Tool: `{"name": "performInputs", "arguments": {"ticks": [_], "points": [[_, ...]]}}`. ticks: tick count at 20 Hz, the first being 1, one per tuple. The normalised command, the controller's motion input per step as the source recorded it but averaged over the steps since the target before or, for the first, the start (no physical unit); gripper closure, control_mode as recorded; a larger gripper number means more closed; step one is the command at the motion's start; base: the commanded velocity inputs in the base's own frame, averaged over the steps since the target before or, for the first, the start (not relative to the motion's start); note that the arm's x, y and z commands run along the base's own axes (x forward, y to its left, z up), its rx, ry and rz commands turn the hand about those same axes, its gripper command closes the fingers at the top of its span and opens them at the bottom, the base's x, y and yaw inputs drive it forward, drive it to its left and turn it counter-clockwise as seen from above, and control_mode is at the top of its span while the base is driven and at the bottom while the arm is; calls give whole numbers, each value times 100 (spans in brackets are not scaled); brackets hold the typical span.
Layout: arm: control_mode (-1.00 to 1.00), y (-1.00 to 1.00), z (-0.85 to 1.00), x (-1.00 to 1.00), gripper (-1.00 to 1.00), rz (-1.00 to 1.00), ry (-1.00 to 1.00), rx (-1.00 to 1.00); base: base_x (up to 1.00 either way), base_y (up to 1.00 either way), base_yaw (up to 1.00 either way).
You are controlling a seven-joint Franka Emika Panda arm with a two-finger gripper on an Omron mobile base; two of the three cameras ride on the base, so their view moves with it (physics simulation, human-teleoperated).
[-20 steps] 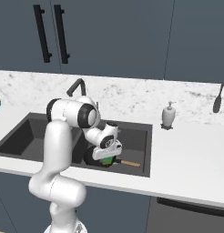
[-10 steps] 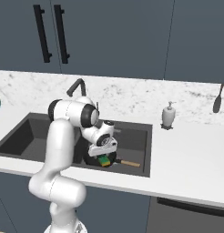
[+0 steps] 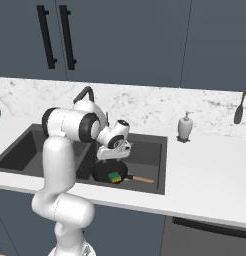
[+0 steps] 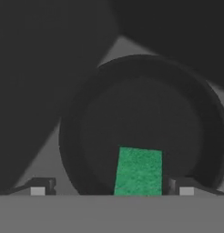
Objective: Pick the pan and sponge and place them into the sink. Then turn on the water.
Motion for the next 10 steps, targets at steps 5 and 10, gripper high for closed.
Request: {"name": "performInputs", "arguments": {"ticks": [5, 10], "points": [[-100, 0, 100, -26, -100, -21, 0, 2, 0, 0, 0], [-100, -2, 95, -32, -100, -23, 0, 2, 0, 0, 0]]}}
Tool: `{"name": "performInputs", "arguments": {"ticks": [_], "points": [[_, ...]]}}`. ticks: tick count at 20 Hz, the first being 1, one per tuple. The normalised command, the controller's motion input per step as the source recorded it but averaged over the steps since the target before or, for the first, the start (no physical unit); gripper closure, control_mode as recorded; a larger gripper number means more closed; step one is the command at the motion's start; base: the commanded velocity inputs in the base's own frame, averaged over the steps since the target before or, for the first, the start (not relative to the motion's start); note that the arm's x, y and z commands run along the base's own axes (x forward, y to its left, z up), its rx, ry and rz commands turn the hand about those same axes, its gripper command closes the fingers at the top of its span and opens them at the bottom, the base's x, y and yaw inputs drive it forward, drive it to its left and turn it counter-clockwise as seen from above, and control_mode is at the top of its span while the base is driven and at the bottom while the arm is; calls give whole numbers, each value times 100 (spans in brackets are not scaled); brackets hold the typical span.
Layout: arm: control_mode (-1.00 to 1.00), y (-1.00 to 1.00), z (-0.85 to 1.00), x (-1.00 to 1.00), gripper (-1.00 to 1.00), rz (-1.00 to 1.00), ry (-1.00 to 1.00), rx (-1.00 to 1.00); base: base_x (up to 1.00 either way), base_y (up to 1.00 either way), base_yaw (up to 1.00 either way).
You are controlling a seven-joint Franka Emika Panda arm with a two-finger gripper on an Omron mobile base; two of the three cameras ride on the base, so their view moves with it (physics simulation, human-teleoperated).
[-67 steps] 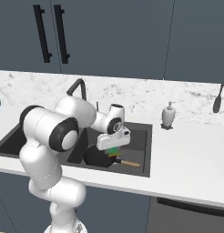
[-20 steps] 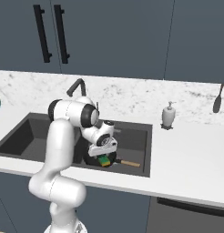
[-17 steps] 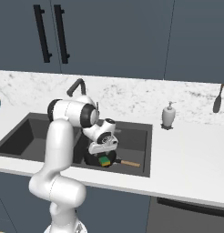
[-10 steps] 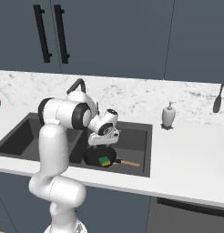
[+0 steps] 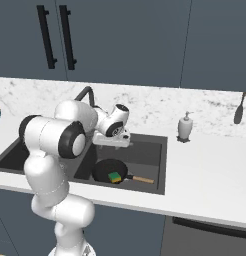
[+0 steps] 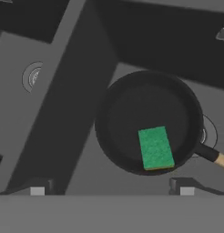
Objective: Pick the pan and sponge and place them into the sink. Then turn on the water.
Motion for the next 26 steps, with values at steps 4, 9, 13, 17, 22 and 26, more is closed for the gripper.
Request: {"name": "performInputs", "arguments": {"ticks": [4, 9, 13, 17, 22, 26], "points": [[-100, -4, 61, -29, -100, -22, 0, 0, 0, 0, 0], [-100, -5, 9, -23, -100, -14, 0, -1, 0, 0, 0], [-100, 0, 0, 0, -100, 0, 0, 0, 0, 0, 0], [-100, 0, 6, 0, -100, -6, 0, 6, 0, 0, 0], [-100, 0, 37, 10, -100, -28, -2, 25, 0, 0, 0], [-100, 7, 26, 33, -100, -39, 0, 20, 0, 0, 0]]}}
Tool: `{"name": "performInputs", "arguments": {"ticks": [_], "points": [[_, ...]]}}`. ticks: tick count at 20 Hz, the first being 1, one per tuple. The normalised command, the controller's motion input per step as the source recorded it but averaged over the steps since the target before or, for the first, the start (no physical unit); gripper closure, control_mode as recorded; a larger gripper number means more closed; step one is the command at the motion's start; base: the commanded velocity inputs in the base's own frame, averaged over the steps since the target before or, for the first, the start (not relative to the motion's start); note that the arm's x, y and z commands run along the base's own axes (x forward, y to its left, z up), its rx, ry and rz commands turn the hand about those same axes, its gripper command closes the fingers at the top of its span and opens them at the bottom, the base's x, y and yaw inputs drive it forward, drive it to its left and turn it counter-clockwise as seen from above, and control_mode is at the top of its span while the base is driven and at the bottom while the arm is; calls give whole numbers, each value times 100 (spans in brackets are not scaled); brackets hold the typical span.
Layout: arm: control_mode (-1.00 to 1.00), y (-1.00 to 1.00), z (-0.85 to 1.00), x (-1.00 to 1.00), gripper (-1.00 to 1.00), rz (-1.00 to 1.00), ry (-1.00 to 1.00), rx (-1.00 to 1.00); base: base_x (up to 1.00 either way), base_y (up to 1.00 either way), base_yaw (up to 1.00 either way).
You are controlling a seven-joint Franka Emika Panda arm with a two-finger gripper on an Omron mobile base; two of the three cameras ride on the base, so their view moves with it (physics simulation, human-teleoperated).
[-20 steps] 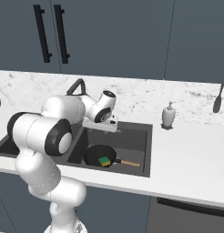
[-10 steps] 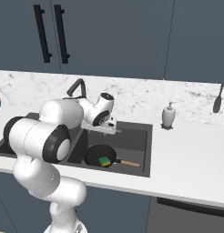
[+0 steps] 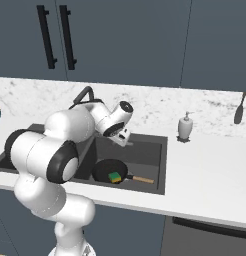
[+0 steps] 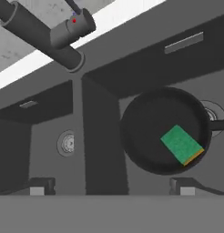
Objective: Pick the pan and sponge and place them into the sink. Then turn on the water.
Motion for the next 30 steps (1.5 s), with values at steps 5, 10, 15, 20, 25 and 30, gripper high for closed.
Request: {"name": "performInputs", "arguments": {"ticks": [5, 10, 15, 20, 25, 30], "points": [[-100, 12, 2, 19, -100, -38, -3, 20, 0, 0, 0], [-100, 1, 0, 7, -100, -30, -3, 17, 0, 0, 0], [-100, 0, 0, 10, -100, -5, 0, 3, 0, 0, 0], [-100, 9, 0, 8, -100, 8, 0, 0, 0, 0, 0], [-100, 16, 0, 11, -100, 18, 0, 0, 0, 0, 0], [-100, 12, 0, 23, -100, 7, 0, 0, 0, 0, 0]]}}
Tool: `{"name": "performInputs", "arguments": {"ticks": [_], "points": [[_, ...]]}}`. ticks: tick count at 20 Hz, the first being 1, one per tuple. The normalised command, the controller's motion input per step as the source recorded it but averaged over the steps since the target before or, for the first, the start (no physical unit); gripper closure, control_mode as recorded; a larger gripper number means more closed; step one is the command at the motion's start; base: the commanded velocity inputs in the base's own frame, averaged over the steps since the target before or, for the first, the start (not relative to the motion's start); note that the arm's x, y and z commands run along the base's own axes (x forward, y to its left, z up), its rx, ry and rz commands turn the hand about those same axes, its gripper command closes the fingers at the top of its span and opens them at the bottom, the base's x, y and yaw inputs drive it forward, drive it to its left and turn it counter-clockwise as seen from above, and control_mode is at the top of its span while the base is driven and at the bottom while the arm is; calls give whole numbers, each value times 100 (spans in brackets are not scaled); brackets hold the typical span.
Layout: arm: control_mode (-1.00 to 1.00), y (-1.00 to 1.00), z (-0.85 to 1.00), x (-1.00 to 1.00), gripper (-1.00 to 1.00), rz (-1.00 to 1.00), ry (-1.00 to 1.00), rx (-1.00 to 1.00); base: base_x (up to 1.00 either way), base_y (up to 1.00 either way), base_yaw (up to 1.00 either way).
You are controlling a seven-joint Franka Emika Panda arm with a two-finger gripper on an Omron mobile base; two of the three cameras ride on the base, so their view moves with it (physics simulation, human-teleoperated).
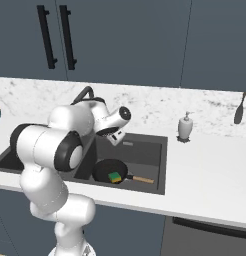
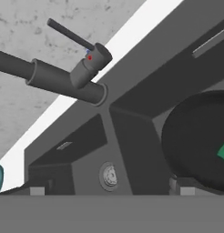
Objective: Pick the pan and sponge and place them into the sink. Then turn on the water.
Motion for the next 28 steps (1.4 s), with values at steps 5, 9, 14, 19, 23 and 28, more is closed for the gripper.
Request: {"name": "performInputs", "arguments": {"ticks": [5, 9, 14, 19, 23, 28], "points": [[-100, 11, 0, 21, -100, 0, -1, 0, 0, 0, 0], [-100, 14, 0, 19, -100, 0, 0, 0, 0, 0, 0], [-100, 8, 0, 24, -100, 0, 0, 0, 0, 0, 0], [-100, 0, -4, 33, -100, 0, 0, 0, 0, 0, 0], [-100, 0, -13, 28, -100, 0, 0, 0, 0, 0, 0], [-100, 1, -18, 28, -100, 0, -1, 0, 0, 0, 0]]}}
